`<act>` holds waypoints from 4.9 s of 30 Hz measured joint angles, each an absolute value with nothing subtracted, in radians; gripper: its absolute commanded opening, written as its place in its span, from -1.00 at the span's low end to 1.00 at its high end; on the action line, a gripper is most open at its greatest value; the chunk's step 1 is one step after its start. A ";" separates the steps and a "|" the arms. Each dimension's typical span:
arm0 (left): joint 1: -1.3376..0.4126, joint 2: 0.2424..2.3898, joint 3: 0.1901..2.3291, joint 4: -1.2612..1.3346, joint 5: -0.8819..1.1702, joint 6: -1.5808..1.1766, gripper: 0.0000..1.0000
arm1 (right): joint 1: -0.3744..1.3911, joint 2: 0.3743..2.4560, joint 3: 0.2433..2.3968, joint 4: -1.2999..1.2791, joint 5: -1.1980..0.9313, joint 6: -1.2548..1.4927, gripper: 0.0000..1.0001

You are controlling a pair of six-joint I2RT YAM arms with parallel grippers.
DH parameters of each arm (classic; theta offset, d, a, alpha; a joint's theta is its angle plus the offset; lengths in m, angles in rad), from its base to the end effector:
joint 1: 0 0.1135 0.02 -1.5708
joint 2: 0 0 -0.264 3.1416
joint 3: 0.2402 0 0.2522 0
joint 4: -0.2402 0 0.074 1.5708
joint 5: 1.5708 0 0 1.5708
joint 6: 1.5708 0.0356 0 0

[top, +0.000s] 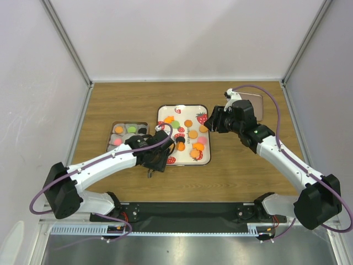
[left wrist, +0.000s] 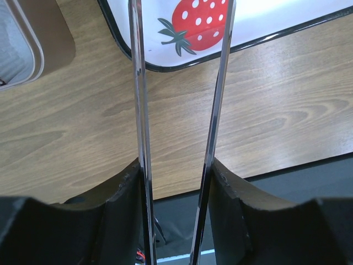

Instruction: Pack the cookies

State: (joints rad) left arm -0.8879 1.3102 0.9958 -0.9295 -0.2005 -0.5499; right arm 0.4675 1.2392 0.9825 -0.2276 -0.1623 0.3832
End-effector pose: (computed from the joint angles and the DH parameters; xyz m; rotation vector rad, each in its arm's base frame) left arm 0.1560 -0.1805 0.2468 0.4197 2.7321 -0.0910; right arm 0.2499 0.1326 0.3081 -0.1932 2.1123 0.6848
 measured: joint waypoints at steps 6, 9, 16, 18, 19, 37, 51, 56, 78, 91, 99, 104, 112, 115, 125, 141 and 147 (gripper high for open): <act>-0.888 1.310 0.994 -0.930 -0.207 -0.550 -0.02 | 0.467 1.242 0.982 -0.228 -0.162 0.383 0.08; -0.888 1.311 0.992 -0.930 -0.207 -0.550 -0.02 | 0.469 1.244 0.982 -0.228 -0.162 0.383 0.08; -0.888 1.311 0.981 -0.930 -0.207 -0.550 -0.03 | 0.469 1.245 0.982 -0.228 -0.162 0.383 0.08; -0.888 1.311 0.978 -0.930 -0.207 -0.549 -0.03 | 0.469 1.245 0.982 -0.228 -0.162 0.383 0.08; -0.889 1.313 0.978 -0.930 -0.207 -0.549 -0.03 | 0.469 1.246 0.982 -0.228 -0.162 0.383 0.08; -0.897 1.343 1.003 -0.952 -0.230 -0.540 -0.31 | 0.470 1.246 0.982 -0.228 -0.162 0.383 0.08; -0.762 1.214 1.147 -1.042 -0.317 -0.528 -0.35 | 0.470 1.246 0.982 -0.228 -0.162 0.383 0.08; -0.529 1.078 1.092 -1.038 -0.282 -0.491 -0.35 | 0.470 1.246 0.982 -0.228 -0.162 0.383 0.08; -0.215 1.026 0.909 -1.028 -0.075 -0.442 -0.32 | 0.474 1.246 0.982 -0.228 -0.166 0.383 0.08; -0.206 1.043 0.896 -1.011 -0.075 -0.441 -0.17 | 0.474 1.246 0.982 -0.228 -0.167 0.383 0.08; -0.206 1.043 0.896 -1.011 -0.075 -0.436 -0.09 | 0.474 1.246 0.982 -0.228 -0.174 0.384 0.08; -0.206 1.037 0.894 -1.010 -0.076 -0.435 -0.06 | 0.474 1.246 0.982 -0.228 -0.174 0.383 0.08; -0.206 1.020 0.888 -1.008 -0.076 -0.434 -0.08 | 0.474 1.248 0.982 -0.228 -0.174 0.384 0.08; -0.211 1.012 0.896 -1.014 -0.078 -0.427 -0.08 | 0.474 1.248 0.982 -0.228 -0.174 0.384 0.08; -0.631 1.080 1.092 -1.025 -0.178 -0.506 -0.05 | 0.474 1.248 0.982 -0.227 -0.171 0.383 0.08; -0.983 1.358 1.095 -0.938 -0.224 -0.657 0.01 | 0.476 1.248 0.982 -0.228 -0.162 0.382 0.08; -0.993 1.398 1.095 -0.925 -0.244 -0.657 0.01 | 0.476 1.248 0.982 -0.228 -0.162 0.382 0.08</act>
State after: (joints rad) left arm -0.9932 1.3979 1.0950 -0.9253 -0.2436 -0.6567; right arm 0.4759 1.2480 0.9825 -0.2279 -0.1619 0.3824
